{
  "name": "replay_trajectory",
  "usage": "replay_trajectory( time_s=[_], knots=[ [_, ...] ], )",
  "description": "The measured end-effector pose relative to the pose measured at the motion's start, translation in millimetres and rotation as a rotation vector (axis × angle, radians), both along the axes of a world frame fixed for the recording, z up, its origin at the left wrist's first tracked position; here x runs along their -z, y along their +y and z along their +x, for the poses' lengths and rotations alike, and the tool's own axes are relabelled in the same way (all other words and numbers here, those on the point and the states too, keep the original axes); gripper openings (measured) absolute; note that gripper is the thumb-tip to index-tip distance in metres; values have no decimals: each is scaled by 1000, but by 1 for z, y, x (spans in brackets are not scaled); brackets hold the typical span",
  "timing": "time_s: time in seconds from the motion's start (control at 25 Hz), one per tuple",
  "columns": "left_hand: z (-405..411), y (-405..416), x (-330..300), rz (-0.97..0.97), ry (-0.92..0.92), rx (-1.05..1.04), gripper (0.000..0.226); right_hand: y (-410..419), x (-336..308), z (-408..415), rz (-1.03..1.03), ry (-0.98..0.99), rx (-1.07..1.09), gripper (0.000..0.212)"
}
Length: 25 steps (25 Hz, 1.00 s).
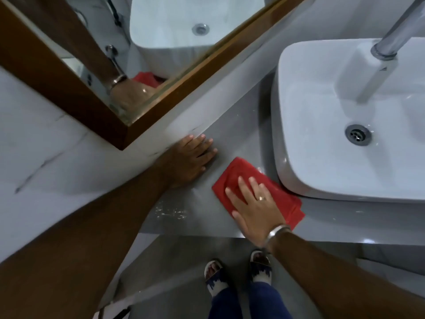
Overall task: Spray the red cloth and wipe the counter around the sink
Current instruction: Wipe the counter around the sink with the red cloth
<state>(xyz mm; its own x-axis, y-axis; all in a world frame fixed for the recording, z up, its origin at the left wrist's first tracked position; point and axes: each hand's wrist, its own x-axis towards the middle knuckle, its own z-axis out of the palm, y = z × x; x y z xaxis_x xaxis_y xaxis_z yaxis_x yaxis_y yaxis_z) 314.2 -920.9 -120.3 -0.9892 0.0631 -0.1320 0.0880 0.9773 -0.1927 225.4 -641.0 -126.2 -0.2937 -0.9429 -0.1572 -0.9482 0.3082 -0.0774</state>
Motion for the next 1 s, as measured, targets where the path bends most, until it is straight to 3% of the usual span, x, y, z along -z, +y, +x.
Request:
replay_trajectory(
  time_s=[0.08,0.16,0.24,0.32,0.4,0.56,0.64,0.76,0.88,0.92,1.0],
  knots=[
    [32,17,-16,-4,90,-145,70,33,-9,-27,23,20,-400,60],
    [71,39,-32,-43,179,-313,86,53,-11,-51,70,45,-488,62],
    [106,54,-57,-150,251,-487,96,44,-8,-49,46,17,-248,63],
    [141,58,-90,-283,315,-650,92,4,-7,-11,26,-58,92,62],
    [179,55,-123,-398,358,-773,89,-35,-8,37,10,-191,204,62],
    [242,44,-187,-681,494,-955,103,-43,1,40,-3,-92,-402,57],
    [256,31,-207,-701,519,-975,111,-36,1,7,-29,-25,-486,56],
    [259,21,-209,-702,539,-907,117,-44,-5,-6,-18,-51,-123,59],
    [262,18,-199,-738,567,-872,113,-88,-15,67,-47,-10,309,61],
    [265,16,-196,-731,574,-862,111,-108,-18,99,-32,-34,345,63],
    [264,14,-196,-712,613,-857,110,-140,-18,153,2,-87,182,63]
  ],
)
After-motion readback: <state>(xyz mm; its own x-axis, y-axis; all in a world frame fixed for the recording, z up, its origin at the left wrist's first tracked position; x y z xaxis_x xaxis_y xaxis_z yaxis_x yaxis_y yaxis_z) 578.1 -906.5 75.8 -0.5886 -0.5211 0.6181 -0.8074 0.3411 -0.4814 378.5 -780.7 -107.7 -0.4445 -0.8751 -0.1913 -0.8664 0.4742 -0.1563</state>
